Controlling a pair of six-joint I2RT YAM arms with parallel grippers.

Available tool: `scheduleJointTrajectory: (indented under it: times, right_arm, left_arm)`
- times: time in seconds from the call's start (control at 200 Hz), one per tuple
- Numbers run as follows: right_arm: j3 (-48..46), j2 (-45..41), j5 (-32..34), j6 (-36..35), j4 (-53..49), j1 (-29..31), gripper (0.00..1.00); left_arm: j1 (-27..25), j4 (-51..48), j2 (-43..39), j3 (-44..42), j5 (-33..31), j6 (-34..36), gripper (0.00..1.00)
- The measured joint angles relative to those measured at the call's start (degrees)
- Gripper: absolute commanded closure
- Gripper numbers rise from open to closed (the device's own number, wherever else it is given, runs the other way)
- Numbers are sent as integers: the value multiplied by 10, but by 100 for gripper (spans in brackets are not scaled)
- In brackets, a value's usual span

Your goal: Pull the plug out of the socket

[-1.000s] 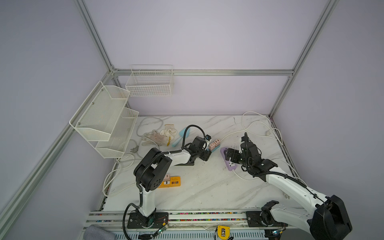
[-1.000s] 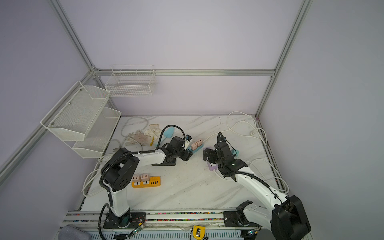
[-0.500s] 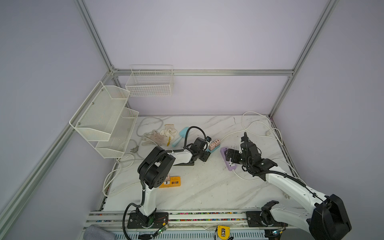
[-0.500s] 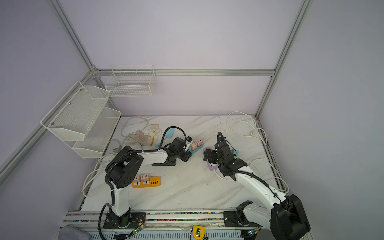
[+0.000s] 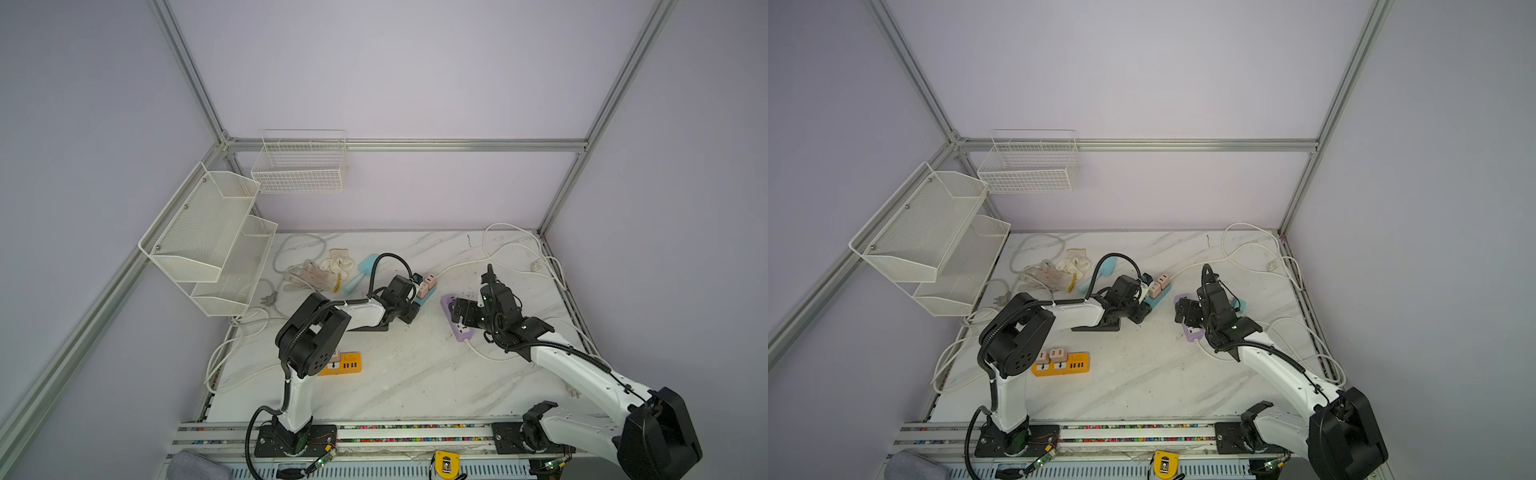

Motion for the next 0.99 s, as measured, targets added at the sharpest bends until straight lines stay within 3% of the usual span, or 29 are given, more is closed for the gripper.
scheduleJointTrajectory:
  times: [0.415, 0.995]
  right_arm:
    - [0, -13, 0, 0, -18, -1, 3]
    - [0, -28, 0, 1, -38, -1, 3]
  left_arm:
    - [-48, -91, -82, -43, -45, -201, 77]
    - [-205, -121, -129, -89, -148, -452, 80]
